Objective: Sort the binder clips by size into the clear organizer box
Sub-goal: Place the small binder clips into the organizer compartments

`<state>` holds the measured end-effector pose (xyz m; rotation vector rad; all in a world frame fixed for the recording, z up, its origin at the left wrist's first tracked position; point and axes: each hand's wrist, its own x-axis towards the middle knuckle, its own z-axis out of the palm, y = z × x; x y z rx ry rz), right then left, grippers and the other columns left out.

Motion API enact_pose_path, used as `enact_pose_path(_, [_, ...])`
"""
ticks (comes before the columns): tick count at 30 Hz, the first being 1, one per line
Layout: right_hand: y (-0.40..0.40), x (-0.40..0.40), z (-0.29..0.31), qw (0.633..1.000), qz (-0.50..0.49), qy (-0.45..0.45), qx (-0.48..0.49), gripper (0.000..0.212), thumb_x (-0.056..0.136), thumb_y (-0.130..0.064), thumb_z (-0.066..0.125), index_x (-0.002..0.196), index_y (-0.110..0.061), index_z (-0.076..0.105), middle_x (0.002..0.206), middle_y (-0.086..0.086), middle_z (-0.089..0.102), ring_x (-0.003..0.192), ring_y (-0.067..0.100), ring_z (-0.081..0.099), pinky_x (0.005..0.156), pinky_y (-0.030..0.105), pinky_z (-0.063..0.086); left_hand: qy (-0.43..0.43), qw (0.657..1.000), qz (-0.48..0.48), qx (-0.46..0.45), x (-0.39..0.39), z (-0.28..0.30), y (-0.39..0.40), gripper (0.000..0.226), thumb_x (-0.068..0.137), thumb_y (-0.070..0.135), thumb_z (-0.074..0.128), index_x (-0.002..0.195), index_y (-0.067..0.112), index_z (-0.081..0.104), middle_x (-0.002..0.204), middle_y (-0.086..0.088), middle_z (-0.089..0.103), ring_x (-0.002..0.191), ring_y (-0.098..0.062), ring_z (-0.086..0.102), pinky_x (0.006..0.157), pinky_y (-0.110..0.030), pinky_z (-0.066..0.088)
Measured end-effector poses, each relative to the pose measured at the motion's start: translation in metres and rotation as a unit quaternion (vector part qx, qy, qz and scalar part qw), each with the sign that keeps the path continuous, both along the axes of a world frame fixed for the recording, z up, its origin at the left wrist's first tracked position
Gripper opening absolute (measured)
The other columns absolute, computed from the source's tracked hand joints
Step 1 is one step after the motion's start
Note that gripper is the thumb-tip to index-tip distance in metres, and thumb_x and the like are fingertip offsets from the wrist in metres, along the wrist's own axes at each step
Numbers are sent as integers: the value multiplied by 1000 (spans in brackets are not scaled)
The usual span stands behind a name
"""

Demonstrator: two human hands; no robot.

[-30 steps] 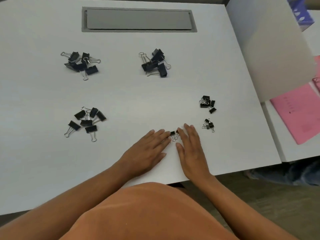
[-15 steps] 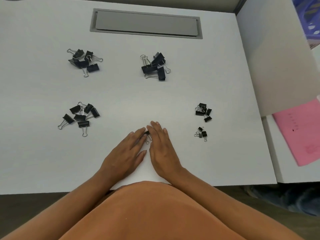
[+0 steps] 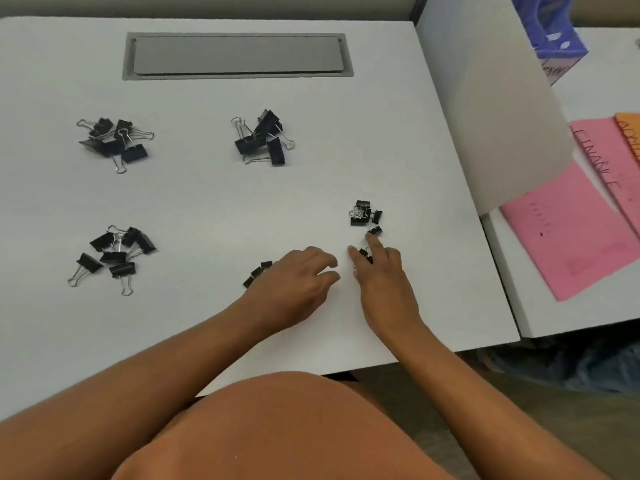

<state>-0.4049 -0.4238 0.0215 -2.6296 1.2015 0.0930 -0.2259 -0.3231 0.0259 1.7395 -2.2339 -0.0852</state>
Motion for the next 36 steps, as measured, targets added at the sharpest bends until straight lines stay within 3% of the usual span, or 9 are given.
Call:
enact_pose_path(3, [6, 6, 5, 999, -17, -28, 32, 46, 101, 3, 52, 143, -13, 57, 155, 6, 46, 136, 27, 42, 92, 33, 52, -48, 994, -38, 88, -9, -10, -15, 17, 95, 7, 58, 98, 4, 75, 114, -13, 70, 102, -32, 65, 75, -45, 58])
enact_pose_path(5, [6, 7, 5, 998, -26, -49, 35, 30, 99, 3, 54, 123, -11, 67, 137, 3, 57, 126, 24, 48, 83, 31, 53, -65, 989, -30, 131, -15, -19, -12, 23, 97, 6, 50, 100, 1, 72, 118, -15, 65, 107, -32, 61, 74, -47, 59])
enact_pose_path(12, [-13, 7, 3, 996, 0, -62, 71, 11, 92, -2, 62, 95, -7, 72, 106, 6, 61, 101, 26, 56, 76, 38, 53, -45, 991, -8, 128, -17, -15, 1, 31, 89, 3, 64, 118, -4, 71, 136, -20, 65, 127, -34, 62, 68, -45, 66])
enact_pose_path(20, [-10, 28, 13, 989, -21, 24, 144, 22, 87, 8, 54, 100, -9, 59, 116, 10, 46, 105, 28, 49, 69, 35, 45, 16, 984, 16, 178, -17, -3, 3, 35, 96, 14, 58, 127, 3, 70, 149, -15, 57, 139, -29, 53, 94, -47, 60])
enact_pose_path(26, [-9, 28, 8, 984, -49, -55, 159, 18, 89, 0, 64, 93, -14, 73, 109, 1, 55, 93, 21, 59, 73, 28, 43, 78, 972, 62, 215, -14, 3, 5, 43, 99, 17, 56, 142, 12, 62, 146, -5, 57, 138, -23, 50, 103, -43, 53])
enact_pose_path(32, [-29, 14, 20, 954, -109, -146, 238, 17, 86, -6, 74, 88, -20, 83, 92, -6, 77, 85, 6, 69, 76, 19, 52, 118, 970, 81, 198, -16, 3, -2, 36, 100, 17, 60, 135, 11, 67, 135, -6, 65, 126, -25, 59, 104, -37, 51])
enact_pose_path(34, [-35, 6, 27, 931, -150, -184, 277, 11, 85, -12, 81, 87, -23, 84, 85, -10, 78, 82, 0, 70, 71, 14, 50, 192, 947, 159, 201, -21, 3, -4, 36, 100, 22, 63, 135, 15, 68, 132, -2, 68, 117, -20, 65, 101, -33, 52])
enact_pose_path(35, [-35, 1, 32, 917, -171, -209, 295, 9, 84, -15, 84, 87, -24, 84, 83, -10, 78, 82, 1, 72, 71, 16, 52, 274, 912, 226, 206, -25, 5, -5, 35, 100, 25, 65, 133, 18, 70, 129, 1, 71, 113, -17, 69, 100, -33, 54])
enact_pose_path(36, [-35, -3, 37, 903, -189, -236, 307, 8, 82, -18, 86, 87, -25, 84, 82, -9, 79, 82, 3, 73, 73, 21, 55, 398, 837, 300, 224, -29, 9, -8, 33, 100, 29, 65, 131, 19, 71, 127, 0, 73, 109, -17, 72, 101, -36, 57])
